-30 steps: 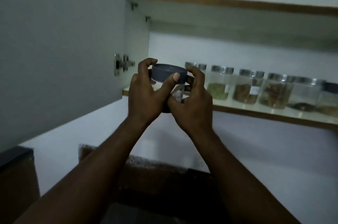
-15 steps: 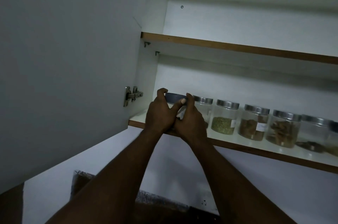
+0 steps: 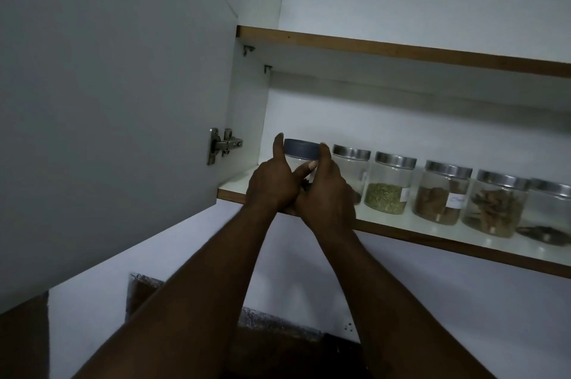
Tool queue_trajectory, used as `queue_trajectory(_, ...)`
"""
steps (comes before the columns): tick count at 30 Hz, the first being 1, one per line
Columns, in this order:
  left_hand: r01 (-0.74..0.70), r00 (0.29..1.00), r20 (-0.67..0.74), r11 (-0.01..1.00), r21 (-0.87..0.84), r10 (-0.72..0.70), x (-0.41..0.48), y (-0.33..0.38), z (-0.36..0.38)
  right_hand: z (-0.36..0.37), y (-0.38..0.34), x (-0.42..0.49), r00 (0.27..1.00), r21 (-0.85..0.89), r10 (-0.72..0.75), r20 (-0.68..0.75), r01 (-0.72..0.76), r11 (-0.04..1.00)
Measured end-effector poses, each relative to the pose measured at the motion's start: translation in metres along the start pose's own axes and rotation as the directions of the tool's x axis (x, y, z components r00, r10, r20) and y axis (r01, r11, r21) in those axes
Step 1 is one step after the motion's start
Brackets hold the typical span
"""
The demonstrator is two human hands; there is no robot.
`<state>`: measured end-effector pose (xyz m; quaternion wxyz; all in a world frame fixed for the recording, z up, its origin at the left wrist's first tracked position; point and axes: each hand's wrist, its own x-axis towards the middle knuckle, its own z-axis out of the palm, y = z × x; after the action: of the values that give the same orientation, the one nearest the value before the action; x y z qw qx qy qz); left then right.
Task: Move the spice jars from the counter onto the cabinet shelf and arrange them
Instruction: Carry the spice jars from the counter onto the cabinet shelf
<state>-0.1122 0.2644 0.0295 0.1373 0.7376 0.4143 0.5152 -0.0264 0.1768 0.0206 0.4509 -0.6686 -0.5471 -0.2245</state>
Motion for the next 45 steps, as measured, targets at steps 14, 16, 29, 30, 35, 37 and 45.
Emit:
queue_trajectory(14, -0.252, 0.928, -0.308, 0.962, -0.107, 0.209, -0.152, 0.015, 0.001, -0.041, 0.046, -0.107, 0.973, 0.305, -0.2, -0.114, 0.226, 0.925)
queue_trajectory(16, -0.264, 0.951, -0.199, 0.957, -0.118, 0.237, -0.197, 0.007, 0.016, -0.042, 0.067, -0.153, 0.987, 0.272, -0.16, -0.023, 0.16, 0.949)
queue_trajectory(29, 0.018, 0.722, 0.686, 0.993, 0.115, -0.093, -0.441, -0.104, 0.128, -0.029, 0.207, -0.409, 0.651, -0.126, 0.163, 0.742, -0.103, 0.987)
queue_trajectory(30, 0.054, 0.685, 0.713, 0.987, 0.151, -0.147, -0.453, -0.109, 0.137, -0.026, 0.216, -0.419, 0.602, -0.169, 0.202, 0.772, -0.111, 0.979)
queue_trajectory(35, 0.125, 0.489, 0.825, 0.959, 0.253, -0.281, -0.493, -0.123, 0.182, -0.015, 0.258, -0.466, 0.476, -0.294, 0.38, 0.793, -0.248, 0.923)
queue_trajectory(37, 0.159, 0.466, 0.83, 0.952, 0.262, -0.307, -0.5, -0.127, 0.193, -0.013, 0.268, -0.477, 0.468, -0.298, 0.396, 0.79, -0.27, 0.915)
queue_trajectory(45, 0.233, 0.494, 0.787, 0.928, 0.29, -0.37, -0.525, -0.146, 0.247, 0.013, 0.308, -0.511, 0.442, -0.203, 0.393, 0.806, -0.417, 0.886)
